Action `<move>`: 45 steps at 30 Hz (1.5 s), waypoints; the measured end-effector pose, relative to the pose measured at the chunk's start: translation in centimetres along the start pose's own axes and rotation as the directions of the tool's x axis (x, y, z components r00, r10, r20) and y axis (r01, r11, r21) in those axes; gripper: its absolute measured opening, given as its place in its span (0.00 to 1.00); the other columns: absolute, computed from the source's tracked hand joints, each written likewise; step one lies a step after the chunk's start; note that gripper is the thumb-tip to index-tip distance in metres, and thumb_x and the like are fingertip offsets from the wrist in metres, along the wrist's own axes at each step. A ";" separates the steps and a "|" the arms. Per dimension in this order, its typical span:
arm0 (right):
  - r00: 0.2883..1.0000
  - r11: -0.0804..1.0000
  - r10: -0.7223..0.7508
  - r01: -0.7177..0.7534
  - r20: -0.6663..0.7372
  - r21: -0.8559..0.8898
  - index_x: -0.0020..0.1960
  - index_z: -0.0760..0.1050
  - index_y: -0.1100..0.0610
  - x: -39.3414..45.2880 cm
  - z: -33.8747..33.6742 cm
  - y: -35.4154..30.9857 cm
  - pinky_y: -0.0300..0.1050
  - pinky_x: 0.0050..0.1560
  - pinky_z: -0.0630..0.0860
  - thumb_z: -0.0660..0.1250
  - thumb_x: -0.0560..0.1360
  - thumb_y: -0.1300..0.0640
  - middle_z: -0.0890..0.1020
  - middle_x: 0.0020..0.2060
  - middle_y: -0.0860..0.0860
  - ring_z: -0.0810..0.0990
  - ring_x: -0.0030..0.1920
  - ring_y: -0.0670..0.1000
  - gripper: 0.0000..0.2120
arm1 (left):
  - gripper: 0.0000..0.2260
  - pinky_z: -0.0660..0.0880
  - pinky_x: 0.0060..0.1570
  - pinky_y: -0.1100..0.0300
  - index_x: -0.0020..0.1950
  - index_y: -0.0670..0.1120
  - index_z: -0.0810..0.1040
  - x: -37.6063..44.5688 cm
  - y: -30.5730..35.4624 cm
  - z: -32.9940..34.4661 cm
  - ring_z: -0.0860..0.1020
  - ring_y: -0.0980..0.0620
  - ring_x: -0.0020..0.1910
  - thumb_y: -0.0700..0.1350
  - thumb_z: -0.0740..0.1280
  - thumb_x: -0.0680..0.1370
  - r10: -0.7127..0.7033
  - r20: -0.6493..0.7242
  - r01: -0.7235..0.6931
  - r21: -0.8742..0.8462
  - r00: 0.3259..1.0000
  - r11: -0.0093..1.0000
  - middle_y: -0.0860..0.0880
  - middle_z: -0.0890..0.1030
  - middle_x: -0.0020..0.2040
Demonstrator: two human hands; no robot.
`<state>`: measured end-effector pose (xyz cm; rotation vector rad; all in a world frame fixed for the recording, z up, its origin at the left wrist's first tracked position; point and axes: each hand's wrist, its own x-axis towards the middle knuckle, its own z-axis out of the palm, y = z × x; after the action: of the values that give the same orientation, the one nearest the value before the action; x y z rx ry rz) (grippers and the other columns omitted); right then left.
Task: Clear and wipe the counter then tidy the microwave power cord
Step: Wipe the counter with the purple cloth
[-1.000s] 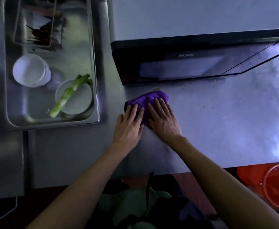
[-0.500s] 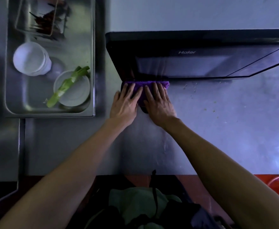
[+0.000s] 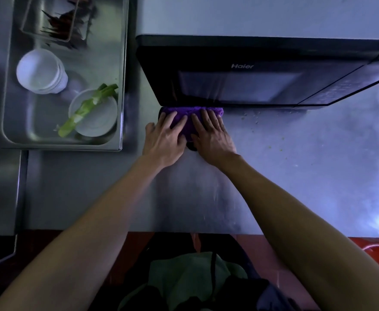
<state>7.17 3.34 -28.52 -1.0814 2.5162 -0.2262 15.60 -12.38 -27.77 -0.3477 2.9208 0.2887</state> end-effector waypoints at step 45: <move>0.987 0.989 0.097 -0.082 -0.127 0.119 0.74 0.67 0.61 -12.1 -4.8 30.5 0.63 0.74 0.61 0.55 0.78 0.45 0.68 0.72 0.64 0.63 0.74 0.66 0.30 | 0.24 0.63 0.63 0.44 0.79 0.55 0.61 9.4 32.2 4.7 0.56 0.42 0.79 0.50 0.61 0.82 0.011 0.094 -0.008 -0.028 0.995 1.000 0.51 0.60 0.80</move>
<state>-7.43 33.13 -29.69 -0.9345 2.6256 -0.4229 -0.66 17.32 -28.78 -0.3150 2.8290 0.3383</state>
